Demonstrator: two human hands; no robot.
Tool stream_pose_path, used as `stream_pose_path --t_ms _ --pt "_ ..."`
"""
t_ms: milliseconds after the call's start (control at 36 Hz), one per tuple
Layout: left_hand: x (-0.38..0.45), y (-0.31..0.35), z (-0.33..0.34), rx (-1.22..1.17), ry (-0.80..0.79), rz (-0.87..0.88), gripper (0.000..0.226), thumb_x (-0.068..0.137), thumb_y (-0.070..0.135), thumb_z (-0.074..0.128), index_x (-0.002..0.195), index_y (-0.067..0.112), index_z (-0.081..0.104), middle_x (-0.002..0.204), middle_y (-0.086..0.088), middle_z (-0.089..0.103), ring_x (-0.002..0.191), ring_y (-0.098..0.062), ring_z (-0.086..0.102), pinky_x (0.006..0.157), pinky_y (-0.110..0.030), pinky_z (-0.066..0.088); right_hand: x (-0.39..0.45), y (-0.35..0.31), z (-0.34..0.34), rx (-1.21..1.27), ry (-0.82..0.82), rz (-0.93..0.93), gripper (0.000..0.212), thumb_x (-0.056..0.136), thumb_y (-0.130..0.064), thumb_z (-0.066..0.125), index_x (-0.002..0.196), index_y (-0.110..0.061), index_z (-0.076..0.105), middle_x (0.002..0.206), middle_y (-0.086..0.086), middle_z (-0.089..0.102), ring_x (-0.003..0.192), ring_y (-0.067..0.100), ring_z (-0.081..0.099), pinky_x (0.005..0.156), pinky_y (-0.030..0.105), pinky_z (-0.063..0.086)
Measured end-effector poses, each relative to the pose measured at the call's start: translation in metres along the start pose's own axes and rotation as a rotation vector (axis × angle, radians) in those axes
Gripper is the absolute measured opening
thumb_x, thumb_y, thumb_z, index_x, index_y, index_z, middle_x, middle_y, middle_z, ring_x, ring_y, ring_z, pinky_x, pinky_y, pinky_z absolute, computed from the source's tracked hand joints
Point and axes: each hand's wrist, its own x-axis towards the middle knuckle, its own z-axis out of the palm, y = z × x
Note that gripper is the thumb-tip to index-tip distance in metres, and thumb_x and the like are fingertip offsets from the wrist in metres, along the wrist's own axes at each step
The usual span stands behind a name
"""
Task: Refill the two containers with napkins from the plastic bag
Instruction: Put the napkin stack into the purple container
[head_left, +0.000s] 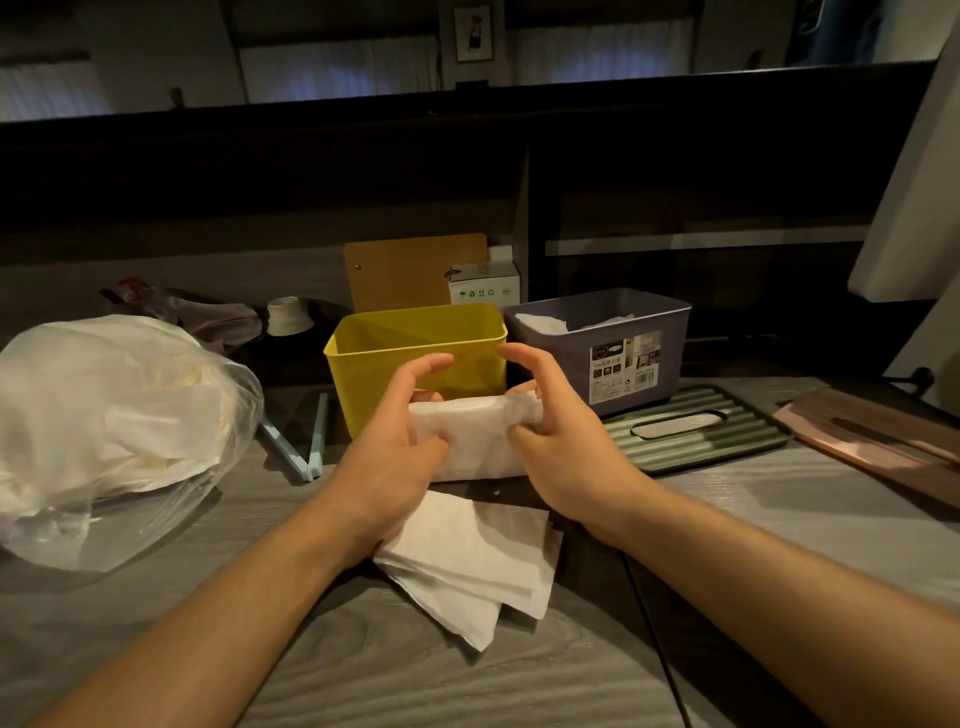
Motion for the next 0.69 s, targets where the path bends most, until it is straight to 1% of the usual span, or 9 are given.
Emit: stream_pose_path --t_ms 56,139,194,278,361,417,472,556,694 --pt "-0.0003 -0.0001 -0.0013 -0.006 -0.025 -0.003 0.074 0.097 -0.004 0.056 0.136 0.055 0.035 0.126 0.006 0.045 0.11 -0.02 0.06 0.077 -0.027 0.061 -0.0003 -0.001 -0.0007 0.009 0.01 -0.018 0.068 0.1 0.0 0.05 0.148 -0.044 0.029 0.125 -0.019 0.049 0.114 0.005 0.054 0.093 0.024 0.053" --pt "-0.0019 -0.0002 -0.0005 0.025 -0.082 -0.019 0.079 0.094 -0.004 0.06 0.136 0.058 0.032 0.125 0.006 0.045 0.108 -0.023 0.061 0.082 -0.032 0.061 -0.0014 -0.0006 -0.0008 0.013 -0.05 0.006 0.076 0.097 0.002 0.055 0.15 -0.043 0.025 0.121 -0.018 0.048 0.111 0.006 0.056 0.093 0.024 0.054" --pt "-0.0021 0.0006 -0.0005 0.028 -0.053 -0.009 0.078 0.095 -0.005 0.057 0.134 0.058 0.035 0.126 0.005 0.045 0.11 -0.022 0.06 0.085 -0.034 0.061 -0.0016 -0.0014 0.0003 -0.011 -0.069 0.017 0.077 0.096 0.001 0.056 0.15 -0.043 0.024 0.122 -0.017 0.048 0.111 0.004 0.053 0.09 0.019 0.05" --pt "-0.0011 0.0015 -0.0029 0.02 -0.009 0.034 0.074 0.097 -0.003 0.055 0.138 0.054 0.033 0.121 0.003 0.046 0.107 -0.02 0.059 0.08 -0.031 0.061 0.001 -0.0014 -0.0007 -0.048 -0.006 0.004 0.071 0.099 -0.003 0.054 0.15 -0.043 0.026 0.113 -0.012 0.051 0.102 0.004 0.057 0.079 0.014 0.051" --pt "-0.0019 0.0014 -0.0026 0.042 -0.036 0.013 0.075 0.096 -0.003 0.057 0.138 0.054 0.032 0.121 0.005 0.045 0.107 -0.019 0.059 0.083 -0.032 0.061 0.0005 0.0001 -0.0013 -0.061 -0.046 0.028 0.076 0.097 -0.002 0.055 0.151 -0.043 0.021 0.127 -0.013 0.048 0.105 0.005 0.056 0.075 0.011 0.051" --pt "-0.0031 0.0014 -0.0013 0.056 -0.027 0.006 0.074 0.097 -0.004 0.054 0.135 0.055 0.035 0.124 0.006 0.045 0.109 -0.019 0.058 0.088 -0.034 0.06 -0.001 0.0 -0.0009 -0.061 -0.066 0.037 0.076 0.098 -0.001 0.054 0.152 -0.043 0.022 0.137 -0.016 0.042 0.114 0.002 0.049 0.079 0.012 0.049" --pt "-0.0031 0.0014 -0.0023 0.054 0.004 0.029 0.072 0.097 -0.004 0.054 0.136 0.053 0.035 0.122 0.004 0.046 0.108 -0.019 0.059 0.088 -0.036 0.06 -0.0005 -0.0002 -0.0017 -0.069 -0.029 0.017 0.073 0.098 -0.001 0.053 0.15 -0.044 0.025 0.134 -0.017 0.042 0.115 0.001 0.047 0.085 0.017 0.049" --pt "-0.0032 -0.0006 -0.0051 0.069 -0.025 0.01 0.073 0.096 0.0 0.059 0.14 0.051 0.032 0.122 0.005 0.046 0.106 -0.02 0.06 0.08 -0.03 0.061 0.0001 0.0004 -0.0019 -0.111 -0.071 0.013 0.078 0.096 -0.002 0.058 0.152 -0.043 0.021 0.138 -0.013 0.044 0.105 0.001 0.053 0.081 0.014 0.051" --pt "-0.0024 -0.0049 -0.007 0.112 -0.007 0.011 0.07 0.095 0.001 0.06 0.14 0.05 0.037 0.123 0.005 0.051 0.105 -0.018 0.063 0.08 -0.03 0.061 0.0004 0.0026 -0.0038 -0.161 -0.07 0.009 0.077 0.096 -0.003 0.059 0.153 -0.04 0.022 0.148 -0.009 0.043 0.117 0.004 0.047 0.091 0.021 0.05"
